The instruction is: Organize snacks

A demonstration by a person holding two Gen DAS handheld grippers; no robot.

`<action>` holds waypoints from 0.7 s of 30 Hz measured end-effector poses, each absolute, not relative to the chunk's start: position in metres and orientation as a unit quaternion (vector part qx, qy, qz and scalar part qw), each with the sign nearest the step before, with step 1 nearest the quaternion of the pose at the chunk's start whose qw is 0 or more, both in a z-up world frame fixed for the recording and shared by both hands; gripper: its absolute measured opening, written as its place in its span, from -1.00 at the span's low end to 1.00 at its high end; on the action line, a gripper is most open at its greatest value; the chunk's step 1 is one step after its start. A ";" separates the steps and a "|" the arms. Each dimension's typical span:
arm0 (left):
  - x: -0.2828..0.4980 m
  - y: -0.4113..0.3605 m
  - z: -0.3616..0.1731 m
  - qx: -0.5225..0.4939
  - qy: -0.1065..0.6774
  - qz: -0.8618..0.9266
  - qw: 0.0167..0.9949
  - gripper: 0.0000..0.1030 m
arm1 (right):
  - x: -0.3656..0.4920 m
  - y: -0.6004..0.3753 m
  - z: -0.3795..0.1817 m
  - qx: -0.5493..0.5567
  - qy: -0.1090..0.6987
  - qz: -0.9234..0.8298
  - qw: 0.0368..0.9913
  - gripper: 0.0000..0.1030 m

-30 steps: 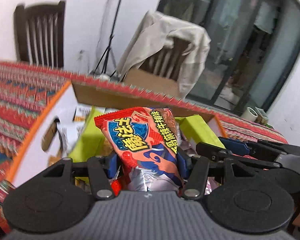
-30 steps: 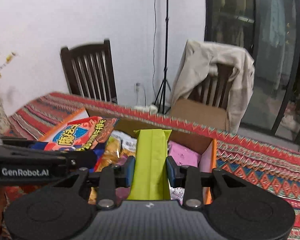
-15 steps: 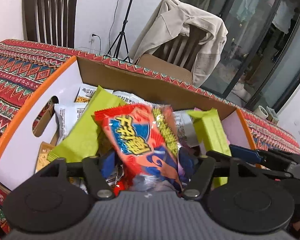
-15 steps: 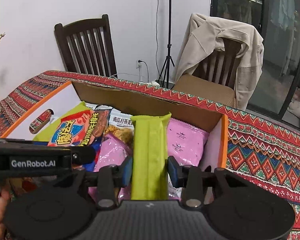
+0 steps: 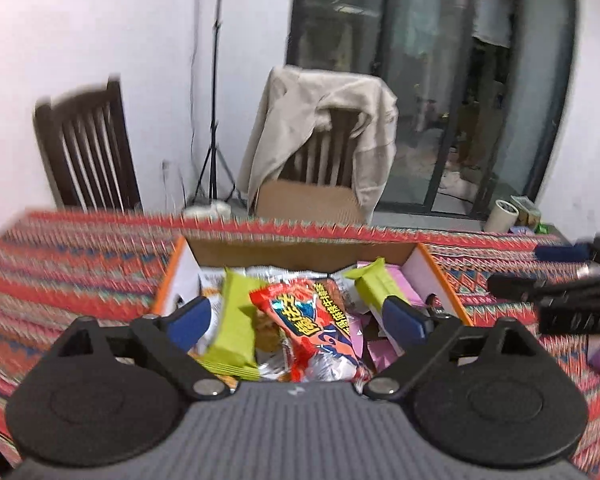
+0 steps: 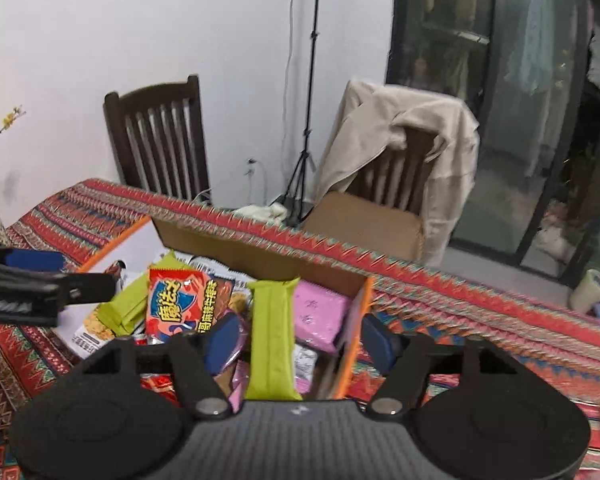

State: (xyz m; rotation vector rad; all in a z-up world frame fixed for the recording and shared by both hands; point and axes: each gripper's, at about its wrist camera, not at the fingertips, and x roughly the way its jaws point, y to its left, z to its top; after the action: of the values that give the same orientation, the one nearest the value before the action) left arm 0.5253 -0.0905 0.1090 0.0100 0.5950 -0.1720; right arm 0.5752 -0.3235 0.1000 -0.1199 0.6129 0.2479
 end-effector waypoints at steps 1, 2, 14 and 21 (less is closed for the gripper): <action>0.513 -0.090 0.117 0.016 0.283 -0.088 0.955 0.92 | 0.565 -0.325 0.108 -0.060 0.295 0.115 0.947 0.58; 0.502 -0.089 0.124 0.023 0.274 -0.091 0.957 0.92 | 0.554 -0.328 0.117 -0.059 0.287 0.108 0.950 0.69; 0.327 -0.068 0.174 0.022 0.185 -0.119 0.975 1.00 | 0.371 -0.339 0.174 -0.052 0.188 0.066 0.978 1.00; 0.203 -0.043 0.145 0.009 0.143 -0.110 0.984 1.00 | 0.252 -0.324 0.150 -0.056 0.144 0.056 0.986 1.00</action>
State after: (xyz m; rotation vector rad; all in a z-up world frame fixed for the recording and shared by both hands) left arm 0.2025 -0.0428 0.1455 0.0187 0.2877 -0.2208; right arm 0.2516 -0.3239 0.1498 -0.1119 0.2895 0.1120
